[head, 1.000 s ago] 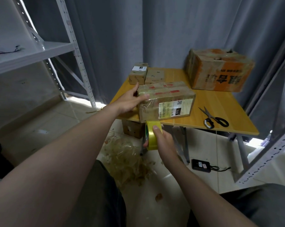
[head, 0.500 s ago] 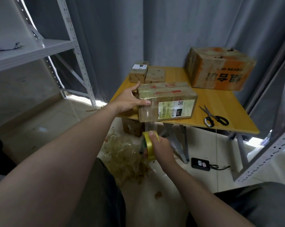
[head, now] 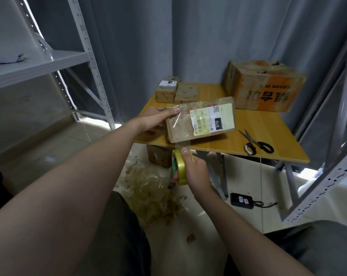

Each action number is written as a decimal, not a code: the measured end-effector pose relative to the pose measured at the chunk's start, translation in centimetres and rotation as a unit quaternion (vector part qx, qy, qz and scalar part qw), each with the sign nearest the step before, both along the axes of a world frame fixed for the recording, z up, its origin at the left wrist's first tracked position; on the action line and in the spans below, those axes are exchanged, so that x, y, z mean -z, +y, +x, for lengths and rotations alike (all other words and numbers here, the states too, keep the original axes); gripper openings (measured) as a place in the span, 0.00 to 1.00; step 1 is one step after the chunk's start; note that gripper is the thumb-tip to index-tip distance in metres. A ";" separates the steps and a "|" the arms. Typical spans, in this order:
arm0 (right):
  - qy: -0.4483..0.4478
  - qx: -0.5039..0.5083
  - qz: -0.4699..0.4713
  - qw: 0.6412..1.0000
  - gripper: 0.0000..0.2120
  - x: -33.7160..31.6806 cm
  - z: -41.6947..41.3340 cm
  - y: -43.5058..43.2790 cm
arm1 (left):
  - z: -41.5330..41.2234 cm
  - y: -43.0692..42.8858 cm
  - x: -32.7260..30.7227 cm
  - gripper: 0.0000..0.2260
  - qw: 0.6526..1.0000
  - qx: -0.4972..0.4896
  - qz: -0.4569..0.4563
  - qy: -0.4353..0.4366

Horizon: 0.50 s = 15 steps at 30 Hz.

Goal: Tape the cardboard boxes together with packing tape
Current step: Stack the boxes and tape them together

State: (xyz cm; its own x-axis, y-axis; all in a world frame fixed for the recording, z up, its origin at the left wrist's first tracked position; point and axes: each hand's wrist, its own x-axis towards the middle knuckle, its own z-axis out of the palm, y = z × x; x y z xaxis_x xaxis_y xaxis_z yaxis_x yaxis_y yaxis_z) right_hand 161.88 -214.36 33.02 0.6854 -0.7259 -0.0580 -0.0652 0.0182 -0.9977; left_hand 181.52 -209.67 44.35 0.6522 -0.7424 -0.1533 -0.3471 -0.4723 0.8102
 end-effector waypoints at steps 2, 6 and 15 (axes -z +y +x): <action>0.002 0.004 -0.012 1.000 0.24 -0.3 -0.2 -0.2 | 0.1 0.1 -0.2 0.34 1.000 -0.007 0.003 0.024; -0.039 -0.011 -0.029 0.999 0.22 -1.0 -0.4 -0.3 | 0.7 -0.2 -0.2 0.45 0.994 -0.008 0.034 0.100; -0.118 -0.059 -0.050 0.990 0.17 -2.5 0.4 0.1 | 1.2 -2.2 -0.2 0.34 0.994 -0.076 0.020 0.070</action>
State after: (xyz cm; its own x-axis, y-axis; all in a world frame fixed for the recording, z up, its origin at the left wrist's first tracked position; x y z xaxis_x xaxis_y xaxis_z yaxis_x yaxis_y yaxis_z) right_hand 162.30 -214.26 35.56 0.7517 -0.6339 0.1821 0.1748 -0.0748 -0.9818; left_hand 182.73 -211.91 44.53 0.7264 -0.6284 -0.2783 -0.1538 -0.5432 0.8254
